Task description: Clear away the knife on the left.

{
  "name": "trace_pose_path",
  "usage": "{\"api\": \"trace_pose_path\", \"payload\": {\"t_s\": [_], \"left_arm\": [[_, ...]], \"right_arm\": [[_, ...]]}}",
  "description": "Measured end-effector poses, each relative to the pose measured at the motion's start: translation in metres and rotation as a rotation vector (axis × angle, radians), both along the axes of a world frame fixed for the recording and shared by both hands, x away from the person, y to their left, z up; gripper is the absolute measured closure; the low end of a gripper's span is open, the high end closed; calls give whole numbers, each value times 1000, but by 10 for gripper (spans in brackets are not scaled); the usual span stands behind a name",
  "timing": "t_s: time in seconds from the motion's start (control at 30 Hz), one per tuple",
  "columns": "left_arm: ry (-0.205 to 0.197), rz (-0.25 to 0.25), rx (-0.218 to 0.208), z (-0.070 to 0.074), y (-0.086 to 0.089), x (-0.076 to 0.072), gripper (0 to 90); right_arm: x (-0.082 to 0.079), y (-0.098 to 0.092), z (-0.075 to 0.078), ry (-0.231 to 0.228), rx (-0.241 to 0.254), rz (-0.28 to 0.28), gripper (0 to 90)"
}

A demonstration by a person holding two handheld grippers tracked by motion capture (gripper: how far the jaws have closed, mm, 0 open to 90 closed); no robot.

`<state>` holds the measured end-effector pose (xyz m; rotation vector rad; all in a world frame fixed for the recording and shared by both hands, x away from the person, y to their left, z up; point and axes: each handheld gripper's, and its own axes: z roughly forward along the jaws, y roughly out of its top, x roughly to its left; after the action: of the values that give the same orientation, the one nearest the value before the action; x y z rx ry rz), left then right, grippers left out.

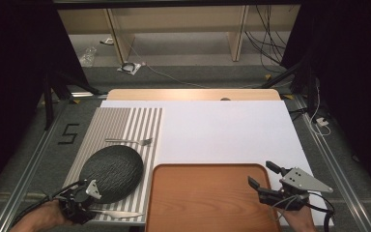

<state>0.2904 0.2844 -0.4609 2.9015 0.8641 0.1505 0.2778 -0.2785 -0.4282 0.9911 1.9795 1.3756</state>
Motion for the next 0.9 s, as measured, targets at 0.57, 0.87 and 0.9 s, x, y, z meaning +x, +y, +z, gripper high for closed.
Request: {"api": "trace_pose_path", "payload": {"t_s": [0.57,0.87,0.9], "left_arm": [[24,-99,45,1,-9,-1,726],[35,-147,81,1,-15,-1,754],[35,-149,82,1,-15,-2,757]], "right_arm": [[1,-1,0,18,-11,-3,217],[1,-1,0,21,-16,1,217],[1,-2,0,21,-18,1,217]]}}
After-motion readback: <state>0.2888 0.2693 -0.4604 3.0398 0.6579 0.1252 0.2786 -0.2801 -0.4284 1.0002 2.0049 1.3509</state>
